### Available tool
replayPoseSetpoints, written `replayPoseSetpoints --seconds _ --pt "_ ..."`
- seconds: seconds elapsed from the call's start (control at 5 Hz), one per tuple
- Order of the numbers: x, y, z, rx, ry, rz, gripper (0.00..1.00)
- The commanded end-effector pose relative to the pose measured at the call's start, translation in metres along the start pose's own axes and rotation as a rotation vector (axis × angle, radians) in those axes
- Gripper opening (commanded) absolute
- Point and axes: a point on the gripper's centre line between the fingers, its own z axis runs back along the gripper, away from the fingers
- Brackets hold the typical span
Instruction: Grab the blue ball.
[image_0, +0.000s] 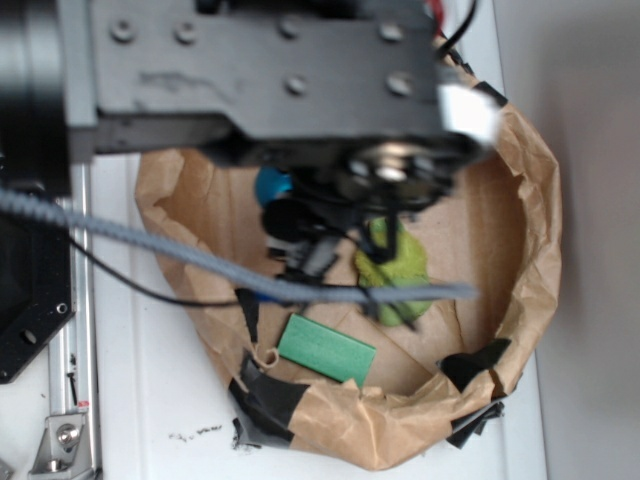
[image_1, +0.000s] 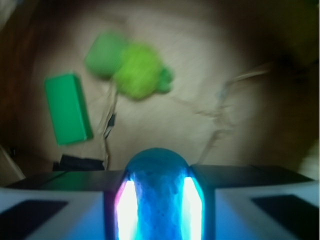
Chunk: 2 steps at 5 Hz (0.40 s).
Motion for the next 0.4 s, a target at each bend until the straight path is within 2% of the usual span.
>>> replayPoseSetpoints --seconds 0.0,0.2 --pt "-0.0103 -0.0053 0.0558 0.097 -0.294 0.118 0.00" --pt "-0.0128 -0.0015 0.0489 0.092 -0.280 0.113 0.00"
